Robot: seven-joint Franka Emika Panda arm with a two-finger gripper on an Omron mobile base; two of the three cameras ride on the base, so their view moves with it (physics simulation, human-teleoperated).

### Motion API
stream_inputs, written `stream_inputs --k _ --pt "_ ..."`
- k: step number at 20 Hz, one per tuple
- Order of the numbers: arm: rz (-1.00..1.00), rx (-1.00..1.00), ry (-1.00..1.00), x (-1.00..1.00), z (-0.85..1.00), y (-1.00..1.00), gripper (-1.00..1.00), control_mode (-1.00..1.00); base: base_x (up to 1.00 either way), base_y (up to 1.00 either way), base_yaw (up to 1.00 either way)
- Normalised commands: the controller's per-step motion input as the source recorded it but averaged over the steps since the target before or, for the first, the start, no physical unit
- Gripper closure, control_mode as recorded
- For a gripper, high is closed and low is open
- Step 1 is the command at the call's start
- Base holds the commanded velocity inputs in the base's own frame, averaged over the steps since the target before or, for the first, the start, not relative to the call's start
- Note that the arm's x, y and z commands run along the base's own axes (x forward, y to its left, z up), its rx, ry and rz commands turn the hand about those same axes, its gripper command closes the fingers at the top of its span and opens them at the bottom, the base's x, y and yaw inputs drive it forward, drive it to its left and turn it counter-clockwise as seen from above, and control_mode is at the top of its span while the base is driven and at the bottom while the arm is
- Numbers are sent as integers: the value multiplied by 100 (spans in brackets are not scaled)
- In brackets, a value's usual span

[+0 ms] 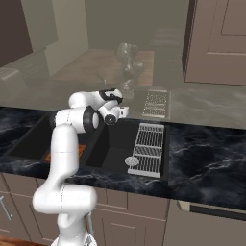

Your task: Turn on the sink faucet with hot water and rinse the cutting board for ten seconds, then turn off the faucet. Push the cutting board to reach the water if necessary.

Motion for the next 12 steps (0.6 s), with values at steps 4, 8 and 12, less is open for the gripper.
stream_inputs --k 4,8,12 --pt "0 0 0 0 0 0 -100 -100 0 0 0" --pt "0 0 0 0 -6 0 -100 -100 0 0 0" --pt "0 0 0 0 -10 0 -100 -100 0 0 0"
